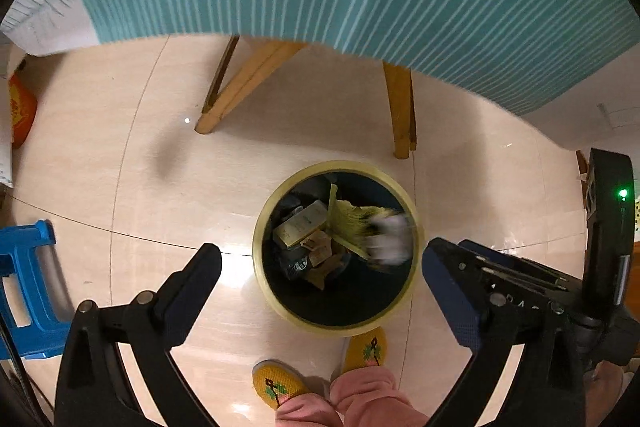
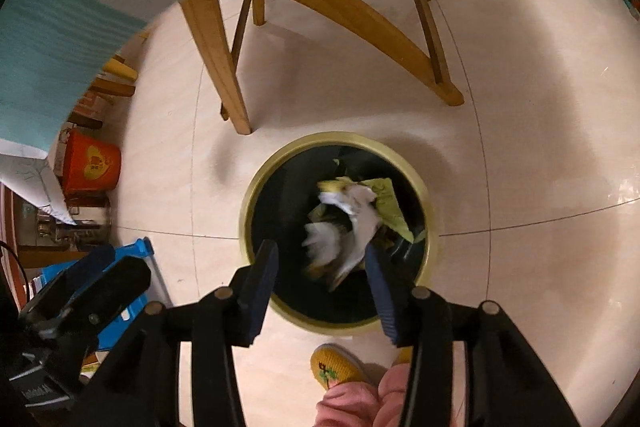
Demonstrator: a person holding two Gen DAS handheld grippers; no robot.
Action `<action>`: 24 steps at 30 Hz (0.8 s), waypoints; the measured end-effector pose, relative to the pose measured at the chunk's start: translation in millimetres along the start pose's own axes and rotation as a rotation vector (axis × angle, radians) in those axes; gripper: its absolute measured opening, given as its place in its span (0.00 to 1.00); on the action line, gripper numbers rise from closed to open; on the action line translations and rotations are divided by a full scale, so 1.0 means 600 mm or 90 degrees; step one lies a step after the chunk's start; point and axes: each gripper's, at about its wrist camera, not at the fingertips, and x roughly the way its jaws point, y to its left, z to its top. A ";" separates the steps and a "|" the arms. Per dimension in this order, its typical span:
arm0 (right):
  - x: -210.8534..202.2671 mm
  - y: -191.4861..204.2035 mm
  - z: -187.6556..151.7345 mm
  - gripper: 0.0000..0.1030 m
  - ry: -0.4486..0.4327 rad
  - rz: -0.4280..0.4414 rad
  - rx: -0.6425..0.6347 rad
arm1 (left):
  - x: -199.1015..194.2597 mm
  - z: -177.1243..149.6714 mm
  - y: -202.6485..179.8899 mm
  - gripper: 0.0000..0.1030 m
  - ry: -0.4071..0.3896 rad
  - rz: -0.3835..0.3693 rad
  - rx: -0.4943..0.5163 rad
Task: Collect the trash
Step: 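Open both tools to drop the carton and wrapper into the bin, then raise both tools back toward the table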
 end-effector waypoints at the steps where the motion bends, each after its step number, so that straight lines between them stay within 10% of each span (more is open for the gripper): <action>1: -0.007 0.006 0.002 0.45 0.000 -0.001 -0.003 | -0.010 0.000 -0.001 0.96 -0.004 0.003 0.001; 24: -0.356 0.159 -0.043 0.45 -0.065 0.013 -0.087 | -0.417 0.026 -0.035 0.96 -0.098 0.017 0.008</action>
